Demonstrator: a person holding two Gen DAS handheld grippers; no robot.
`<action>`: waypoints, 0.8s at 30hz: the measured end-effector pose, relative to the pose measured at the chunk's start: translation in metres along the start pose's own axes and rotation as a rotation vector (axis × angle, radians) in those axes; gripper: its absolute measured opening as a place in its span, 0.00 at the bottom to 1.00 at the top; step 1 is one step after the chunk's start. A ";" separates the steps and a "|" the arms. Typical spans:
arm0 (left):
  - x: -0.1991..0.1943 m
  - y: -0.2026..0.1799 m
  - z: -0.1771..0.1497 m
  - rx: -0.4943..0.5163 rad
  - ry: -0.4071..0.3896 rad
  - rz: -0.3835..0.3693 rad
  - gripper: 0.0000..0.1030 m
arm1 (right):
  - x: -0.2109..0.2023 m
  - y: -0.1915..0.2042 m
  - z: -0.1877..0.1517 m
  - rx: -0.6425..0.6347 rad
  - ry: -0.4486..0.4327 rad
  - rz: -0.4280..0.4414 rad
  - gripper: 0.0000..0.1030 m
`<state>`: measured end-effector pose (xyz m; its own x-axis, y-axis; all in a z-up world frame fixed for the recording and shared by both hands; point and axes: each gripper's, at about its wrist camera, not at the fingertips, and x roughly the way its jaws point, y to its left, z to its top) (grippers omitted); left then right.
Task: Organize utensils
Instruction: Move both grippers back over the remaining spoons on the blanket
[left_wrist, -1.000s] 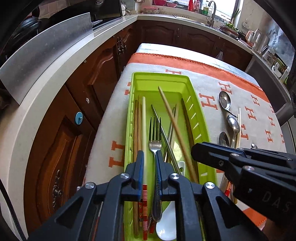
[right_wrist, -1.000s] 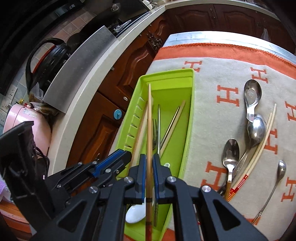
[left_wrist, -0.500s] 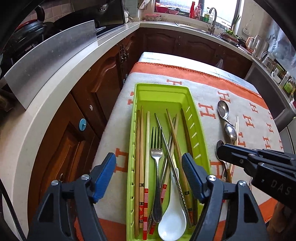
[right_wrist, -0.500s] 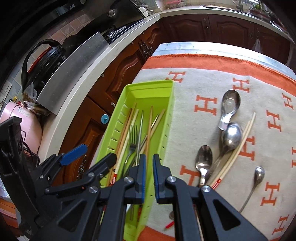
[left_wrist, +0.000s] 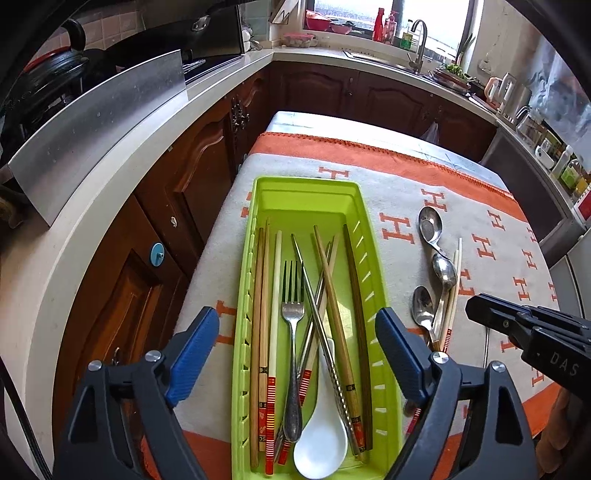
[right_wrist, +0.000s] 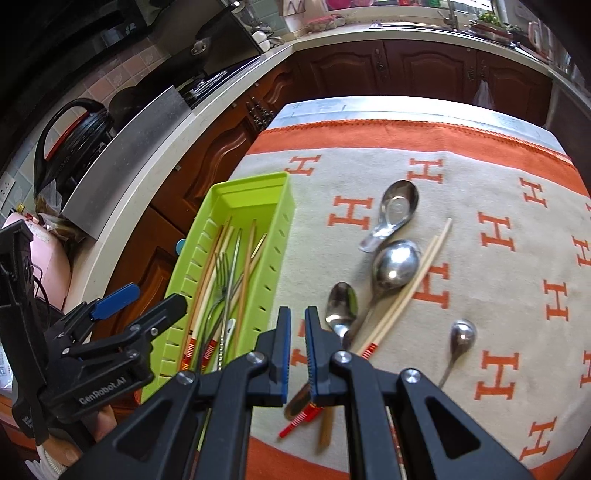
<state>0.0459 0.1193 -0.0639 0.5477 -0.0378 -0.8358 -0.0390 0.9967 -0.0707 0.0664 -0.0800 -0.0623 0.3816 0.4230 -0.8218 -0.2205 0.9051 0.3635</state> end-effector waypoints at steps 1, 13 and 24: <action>-0.001 -0.002 0.000 0.001 -0.002 -0.004 0.85 | -0.002 -0.005 -0.001 0.010 -0.004 -0.003 0.07; -0.008 -0.042 0.001 0.059 -0.005 -0.040 0.86 | -0.013 -0.060 -0.018 0.118 -0.019 -0.036 0.09; -0.005 -0.085 0.002 0.151 0.007 -0.056 0.86 | -0.019 -0.102 -0.029 0.208 -0.041 -0.040 0.10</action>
<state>0.0479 0.0347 -0.0531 0.5395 -0.0933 -0.8368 0.1173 0.9925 -0.0350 0.0553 -0.1819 -0.0965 0.4238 0.3842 -0.8202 -0.0160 0.9086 0.4174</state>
